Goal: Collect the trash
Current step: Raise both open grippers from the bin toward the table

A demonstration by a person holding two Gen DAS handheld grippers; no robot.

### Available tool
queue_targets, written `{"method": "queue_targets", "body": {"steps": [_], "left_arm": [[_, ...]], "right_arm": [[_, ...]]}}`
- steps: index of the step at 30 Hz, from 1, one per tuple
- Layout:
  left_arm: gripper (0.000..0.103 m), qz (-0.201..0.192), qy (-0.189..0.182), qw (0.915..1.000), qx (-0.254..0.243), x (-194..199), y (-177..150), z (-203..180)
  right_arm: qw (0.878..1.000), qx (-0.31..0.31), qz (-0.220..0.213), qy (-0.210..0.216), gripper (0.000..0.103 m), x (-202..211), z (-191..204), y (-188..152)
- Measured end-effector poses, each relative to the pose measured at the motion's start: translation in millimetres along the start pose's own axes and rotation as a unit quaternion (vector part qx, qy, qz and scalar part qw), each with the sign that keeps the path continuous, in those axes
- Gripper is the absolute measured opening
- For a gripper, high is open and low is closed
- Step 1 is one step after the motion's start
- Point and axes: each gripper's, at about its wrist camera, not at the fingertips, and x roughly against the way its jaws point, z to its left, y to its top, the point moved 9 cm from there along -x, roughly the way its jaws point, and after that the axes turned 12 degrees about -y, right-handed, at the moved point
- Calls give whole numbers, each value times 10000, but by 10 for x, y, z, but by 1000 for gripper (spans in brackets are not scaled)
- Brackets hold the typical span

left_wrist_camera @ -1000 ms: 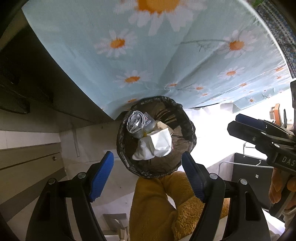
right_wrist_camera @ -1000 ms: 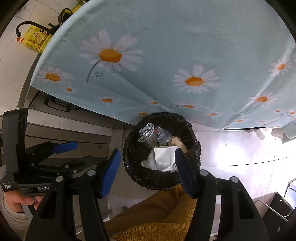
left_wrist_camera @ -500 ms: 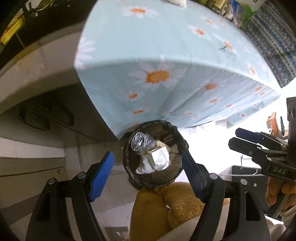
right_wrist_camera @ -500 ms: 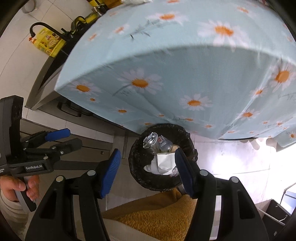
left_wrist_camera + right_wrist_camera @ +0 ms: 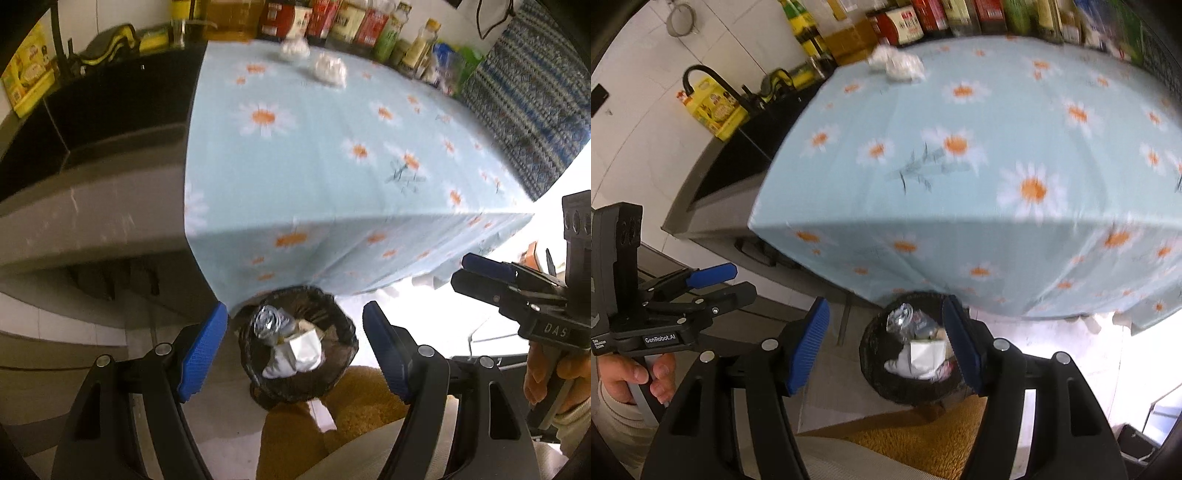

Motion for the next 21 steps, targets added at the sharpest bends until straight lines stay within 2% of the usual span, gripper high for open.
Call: {"method": "queue_targets", "body": {"steps": [7,12,21], "left_arm": [[74,-405,24,9992,73,178,349,-84],[74,-706,196,9971,187,290,651,-82],[74,-991,527,9910,727,240,1132,19]], "right_arm": [[9993,143,-357,-10,67,112,-41,524],[9979,366,-524,45,70,83,-119,983],[9939,715,-706,445,70,-57,-182,1796]]}}
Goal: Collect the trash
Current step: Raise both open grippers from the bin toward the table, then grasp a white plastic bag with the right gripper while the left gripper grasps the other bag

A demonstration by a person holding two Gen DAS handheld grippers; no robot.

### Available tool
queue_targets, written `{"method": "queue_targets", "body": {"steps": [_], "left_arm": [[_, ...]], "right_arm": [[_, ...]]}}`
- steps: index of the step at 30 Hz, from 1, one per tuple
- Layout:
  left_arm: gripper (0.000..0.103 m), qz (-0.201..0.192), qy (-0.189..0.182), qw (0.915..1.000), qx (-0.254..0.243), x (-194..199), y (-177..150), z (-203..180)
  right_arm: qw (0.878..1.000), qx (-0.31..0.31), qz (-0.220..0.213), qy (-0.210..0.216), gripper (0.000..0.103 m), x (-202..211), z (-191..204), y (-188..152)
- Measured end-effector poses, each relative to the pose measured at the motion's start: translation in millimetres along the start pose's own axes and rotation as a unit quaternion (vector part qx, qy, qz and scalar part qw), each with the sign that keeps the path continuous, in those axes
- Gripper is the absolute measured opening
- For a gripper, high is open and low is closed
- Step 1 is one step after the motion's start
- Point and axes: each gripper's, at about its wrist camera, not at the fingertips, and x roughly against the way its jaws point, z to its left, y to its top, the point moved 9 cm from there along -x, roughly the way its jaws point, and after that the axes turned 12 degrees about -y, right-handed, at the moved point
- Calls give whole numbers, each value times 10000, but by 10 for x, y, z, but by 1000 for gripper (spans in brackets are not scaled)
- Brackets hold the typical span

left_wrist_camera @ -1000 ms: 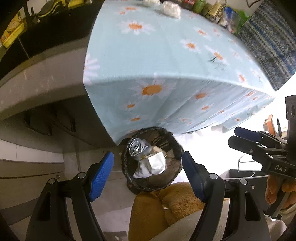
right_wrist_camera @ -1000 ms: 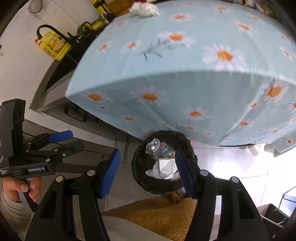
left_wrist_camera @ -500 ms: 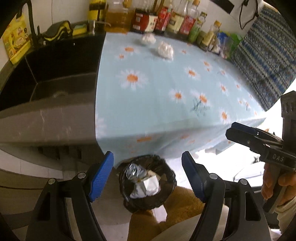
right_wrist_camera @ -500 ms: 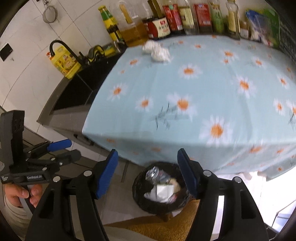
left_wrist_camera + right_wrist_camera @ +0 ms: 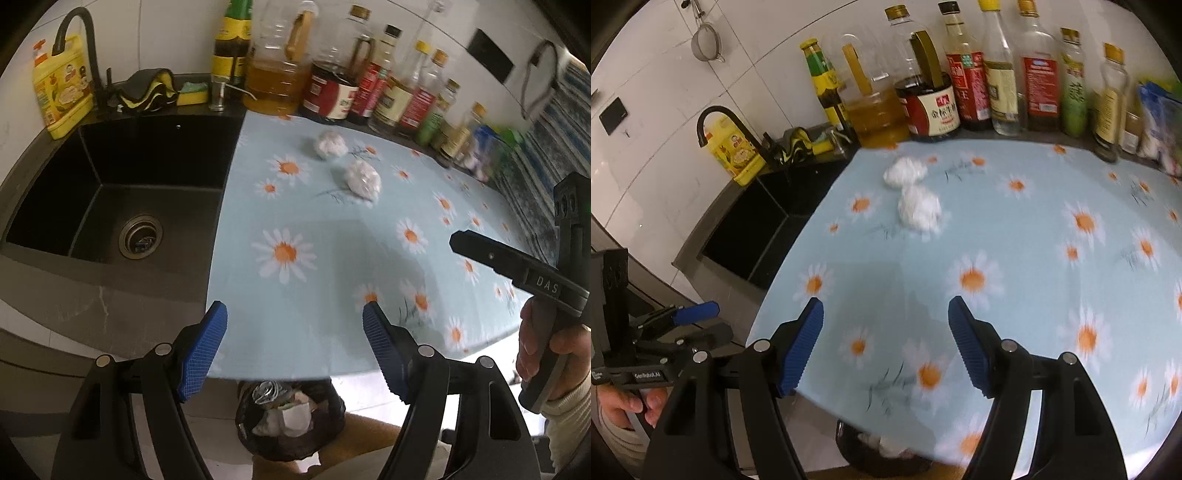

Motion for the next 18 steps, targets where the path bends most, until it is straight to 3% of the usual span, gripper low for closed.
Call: {"method": "queue_targets", "body": {"steps": [11,18], "left_arm": [[74,-78,673,9960,580,-134,374,12],[74,3,962,9917,855,-240,491,-73]], "right_arm": [[9968,354,250,670,70,-626,-175,604],[9924,681,396,941,70,-1077,-198,773]]}}
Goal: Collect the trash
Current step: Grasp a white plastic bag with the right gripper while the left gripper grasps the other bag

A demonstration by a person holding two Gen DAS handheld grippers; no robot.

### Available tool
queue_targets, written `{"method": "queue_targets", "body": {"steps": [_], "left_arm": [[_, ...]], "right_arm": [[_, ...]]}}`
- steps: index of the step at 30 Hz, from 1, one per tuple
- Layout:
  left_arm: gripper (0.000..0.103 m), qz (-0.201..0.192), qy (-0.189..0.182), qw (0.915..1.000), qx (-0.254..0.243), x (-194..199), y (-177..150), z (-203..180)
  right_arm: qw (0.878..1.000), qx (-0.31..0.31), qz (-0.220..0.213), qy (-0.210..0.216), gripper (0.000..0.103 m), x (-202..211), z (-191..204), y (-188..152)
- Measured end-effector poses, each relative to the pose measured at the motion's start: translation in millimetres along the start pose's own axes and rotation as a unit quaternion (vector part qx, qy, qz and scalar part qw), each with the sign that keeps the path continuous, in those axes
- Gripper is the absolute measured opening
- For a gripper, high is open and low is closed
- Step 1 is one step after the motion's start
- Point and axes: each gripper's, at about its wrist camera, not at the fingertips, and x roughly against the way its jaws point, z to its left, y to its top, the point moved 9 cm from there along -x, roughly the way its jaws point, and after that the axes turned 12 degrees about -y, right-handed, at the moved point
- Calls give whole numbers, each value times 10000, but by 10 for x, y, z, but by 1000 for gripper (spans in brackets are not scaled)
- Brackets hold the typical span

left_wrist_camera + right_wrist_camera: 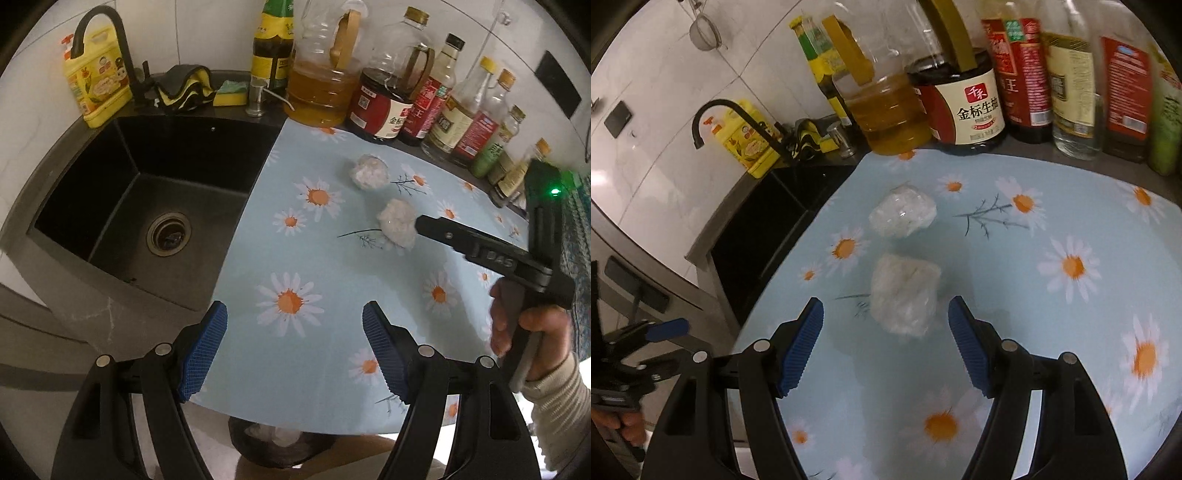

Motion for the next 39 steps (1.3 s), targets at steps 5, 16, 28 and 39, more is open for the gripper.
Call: {"method": "queue_targets", "body": {"steps": [5,16,28,39], "left_arm": [[74,139,135,9994,303,-106,-20,0],[74,167,258,9971,693,-269,8,1],[74,296,216,9982,478,-561,247,-221],[74,425,336,9984,-180,-916,733,-561]], "right_arm": [[9995,280,104,115,70,-231,-76,73],[9959,873,177,184,60,-450,-52,88],[9970,729,49,265,47,-230,-316,58],[9983,-4,-195,548,48,165,-883,-18]]}}
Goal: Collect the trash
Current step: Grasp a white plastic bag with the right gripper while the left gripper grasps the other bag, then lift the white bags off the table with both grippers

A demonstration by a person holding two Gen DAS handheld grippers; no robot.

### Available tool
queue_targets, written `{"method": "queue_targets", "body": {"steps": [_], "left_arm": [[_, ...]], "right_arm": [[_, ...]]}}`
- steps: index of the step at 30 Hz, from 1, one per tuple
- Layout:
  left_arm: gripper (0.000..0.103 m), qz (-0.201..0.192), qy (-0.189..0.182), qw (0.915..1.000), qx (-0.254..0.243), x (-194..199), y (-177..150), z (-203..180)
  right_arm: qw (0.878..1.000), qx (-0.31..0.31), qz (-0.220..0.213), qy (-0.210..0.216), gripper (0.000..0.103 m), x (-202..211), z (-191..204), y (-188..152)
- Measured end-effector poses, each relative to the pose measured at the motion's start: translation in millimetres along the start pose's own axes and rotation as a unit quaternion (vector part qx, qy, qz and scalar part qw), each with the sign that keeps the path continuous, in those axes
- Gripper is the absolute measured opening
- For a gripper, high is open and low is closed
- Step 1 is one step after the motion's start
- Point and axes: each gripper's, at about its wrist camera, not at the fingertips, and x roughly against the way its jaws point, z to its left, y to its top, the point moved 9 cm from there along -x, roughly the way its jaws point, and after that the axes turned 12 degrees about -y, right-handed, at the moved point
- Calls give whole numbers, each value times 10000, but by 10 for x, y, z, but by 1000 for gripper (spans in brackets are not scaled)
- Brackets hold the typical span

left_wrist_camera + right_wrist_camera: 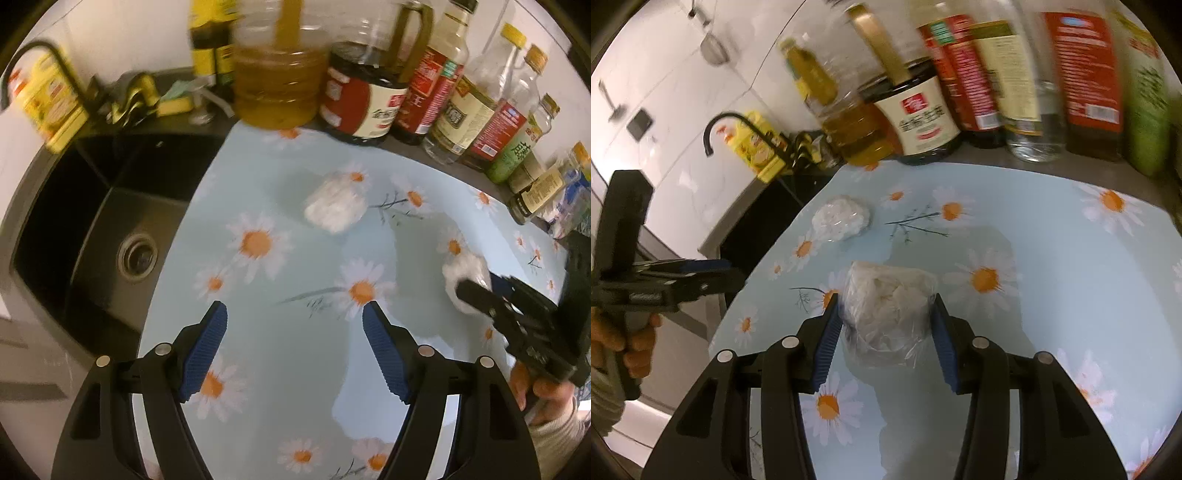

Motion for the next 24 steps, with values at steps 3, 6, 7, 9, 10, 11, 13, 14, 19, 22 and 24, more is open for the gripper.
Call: {"method": "queue_targets", "body": {"steps": [3,6,7,9,10,11,13,14,19,22,24], "left_arm": [[74,35,76,9998,-169,-99,167,-69],[89,185,82,9992,-358,-254,299,-140],[89,192,117,9988,-445,-289,347,-161],[89,214,153,9980,-576,-358,443,-202],[89,201,166,9978,-611,-388,495,-215],[89,194,178,9975,-659,-422,550,-225],[89,180,183,9971,-714,-498,636,-233],[89,193,194,9971,-715,-551,679,-219],[89,309,190,9969,-699,-766,810,-180],[88,285,266,9961,-793,-814,863,-180],[84,342,179,9964,-752,-868,869,-170]], "right_arm": [[9999,-145,-7,46,48,66,-67,-45],[9998,-201,-38,28,48,133,-148,-84],[9997,-231,-46,30,48,156,-178,-88],[9995,-324,-48,10,48,192,-248,-103],[9993,-367,-45,12,48,204,-279,-113],[9992,-404,-37,9,48,220,-315,-123],[9991,-418,-28,-30,48,239,-362,-143],[9991,-417,-31,-49,48,247,-381,-149],[9986,-525,-14,-74,48,271,-447,-171],[9985,-538,-15,-72,48,288,-456,-172],[9985,-543,-17,-56,48,288,-465,-172]]}}
